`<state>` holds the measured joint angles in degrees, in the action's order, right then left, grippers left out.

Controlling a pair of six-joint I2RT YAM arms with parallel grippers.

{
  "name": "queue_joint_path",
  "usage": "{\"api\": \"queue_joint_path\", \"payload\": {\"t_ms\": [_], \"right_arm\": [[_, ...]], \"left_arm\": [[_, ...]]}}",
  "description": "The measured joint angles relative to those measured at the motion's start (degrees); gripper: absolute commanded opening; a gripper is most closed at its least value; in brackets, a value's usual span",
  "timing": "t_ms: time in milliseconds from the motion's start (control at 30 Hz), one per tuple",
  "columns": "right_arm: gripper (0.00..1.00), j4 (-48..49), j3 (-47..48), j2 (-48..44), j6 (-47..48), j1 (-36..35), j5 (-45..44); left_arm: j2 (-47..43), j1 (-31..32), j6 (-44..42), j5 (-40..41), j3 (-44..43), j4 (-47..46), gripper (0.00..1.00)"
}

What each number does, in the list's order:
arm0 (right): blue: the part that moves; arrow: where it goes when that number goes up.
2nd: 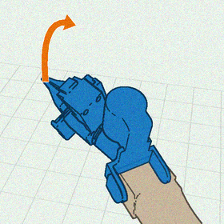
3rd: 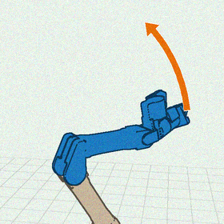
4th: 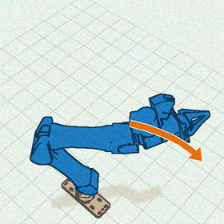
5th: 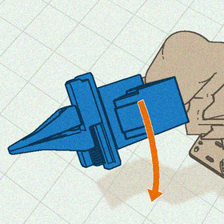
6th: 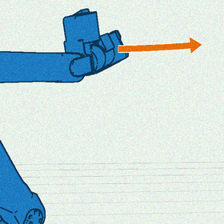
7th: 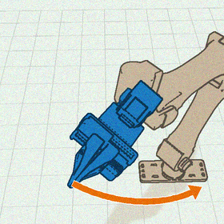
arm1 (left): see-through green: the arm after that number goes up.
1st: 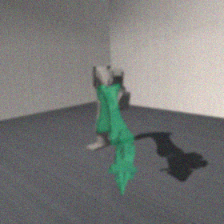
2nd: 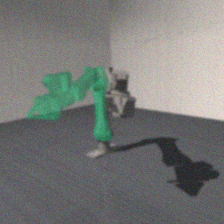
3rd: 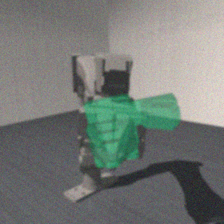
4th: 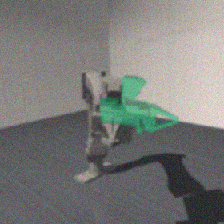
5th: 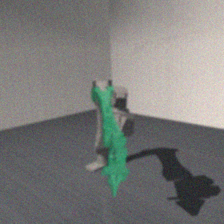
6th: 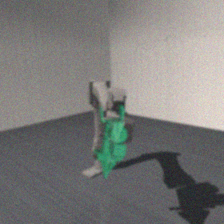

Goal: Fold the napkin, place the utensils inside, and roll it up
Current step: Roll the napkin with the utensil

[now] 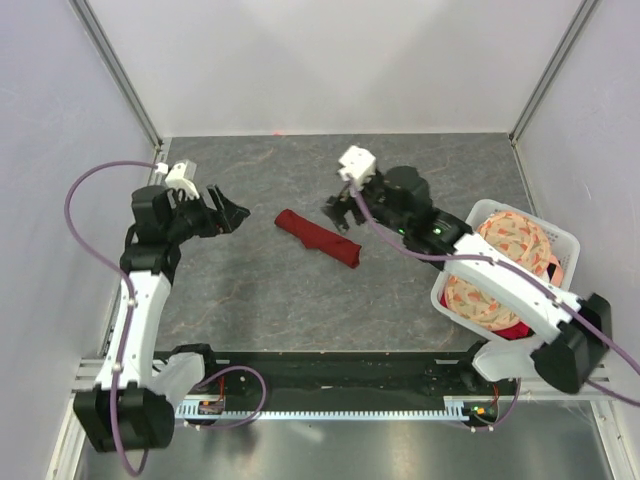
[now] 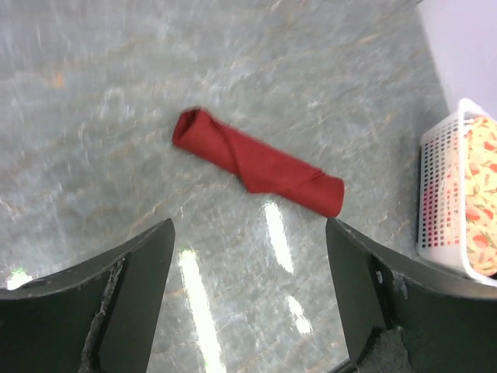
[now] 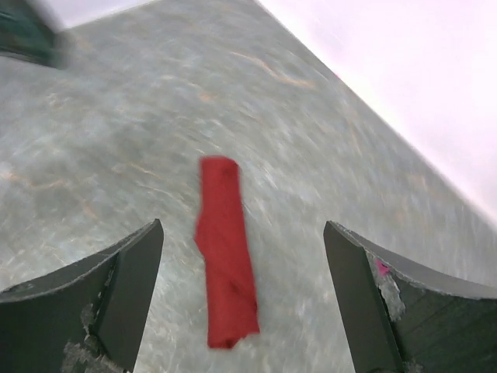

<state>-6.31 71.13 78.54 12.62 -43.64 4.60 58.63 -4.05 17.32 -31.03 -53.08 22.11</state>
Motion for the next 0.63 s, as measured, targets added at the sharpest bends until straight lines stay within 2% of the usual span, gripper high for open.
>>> {"api": "queue_joint_path", "payload": {"t_ms": [200, 333, 467, 633], "right_arm": [[0.93, -0.4, -20.2, -11.6, -13.2, 11.3, -6.4], [0.94, -2.0, -30.4, -18.9, -19.2, 14.1, -9.7], [0.94, -0.6, -33.9, -25.1, -22.9, 14.4, -11.9], [0.94, 1.7, -35.3, -27.0, -25.2, 14.4, -13.6]], "left_arm": [[-12.2, 0.0, -1.7, -0.5, 6.9, -6.1, 0.87], [-15.8, 0.0, -1.9, 0.2, 8.8, -8.4, 0.88], [-18.5, 0.0, -1.9, 1.3, 10.4, -10.4, 0.88], [-20.5, 0.0, -1.9, 2.5, 11.3, -11.6, 0.88]]}}
